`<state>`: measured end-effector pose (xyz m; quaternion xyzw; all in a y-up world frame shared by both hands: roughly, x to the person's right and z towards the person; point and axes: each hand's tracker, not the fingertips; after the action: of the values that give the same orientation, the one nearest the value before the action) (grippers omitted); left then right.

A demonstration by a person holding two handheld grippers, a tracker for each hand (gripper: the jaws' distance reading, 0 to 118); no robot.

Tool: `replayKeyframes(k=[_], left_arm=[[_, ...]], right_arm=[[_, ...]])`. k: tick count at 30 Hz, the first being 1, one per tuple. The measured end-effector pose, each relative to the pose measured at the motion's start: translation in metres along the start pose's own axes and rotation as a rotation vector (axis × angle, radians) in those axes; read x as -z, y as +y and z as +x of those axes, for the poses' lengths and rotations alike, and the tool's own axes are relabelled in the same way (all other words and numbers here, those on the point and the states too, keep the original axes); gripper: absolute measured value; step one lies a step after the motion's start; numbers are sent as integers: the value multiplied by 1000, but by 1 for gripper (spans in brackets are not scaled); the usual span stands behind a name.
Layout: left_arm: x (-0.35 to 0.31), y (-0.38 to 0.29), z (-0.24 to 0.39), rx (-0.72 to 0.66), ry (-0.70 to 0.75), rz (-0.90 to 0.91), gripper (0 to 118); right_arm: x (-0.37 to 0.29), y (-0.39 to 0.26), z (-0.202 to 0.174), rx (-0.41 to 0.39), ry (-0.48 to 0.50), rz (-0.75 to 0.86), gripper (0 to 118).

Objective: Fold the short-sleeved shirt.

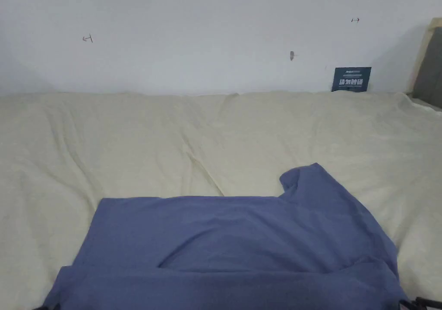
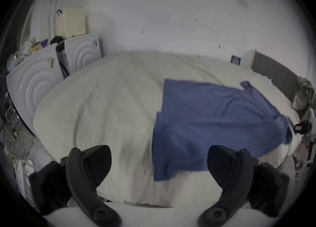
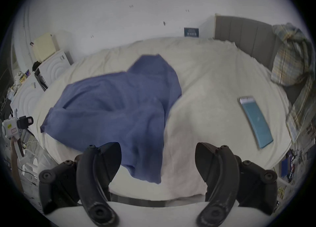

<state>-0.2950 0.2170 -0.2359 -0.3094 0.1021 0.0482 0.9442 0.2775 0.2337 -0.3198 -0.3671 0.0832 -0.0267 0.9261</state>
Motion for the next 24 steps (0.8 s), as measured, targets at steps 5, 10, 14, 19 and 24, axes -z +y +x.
replayKeyframes(k=[5,10,14,19,24], left_arm=[[16,38,34,3,-58,57,2],[47,66,70,94,-105,25,0],[77,86,83,93,-135,9,0],[108,98,84,89,-118,-41,0],[135,99,79,98,-75,-91,0]], right_arm=[[-4,38,-19,-20,34,104,2],[21,83,-31,-67,51,100,0],[75,131,-18,-21,45,57,0],[160,184,6,14,28,-65,6],[250,210,24,-13,-50,-201,88]])
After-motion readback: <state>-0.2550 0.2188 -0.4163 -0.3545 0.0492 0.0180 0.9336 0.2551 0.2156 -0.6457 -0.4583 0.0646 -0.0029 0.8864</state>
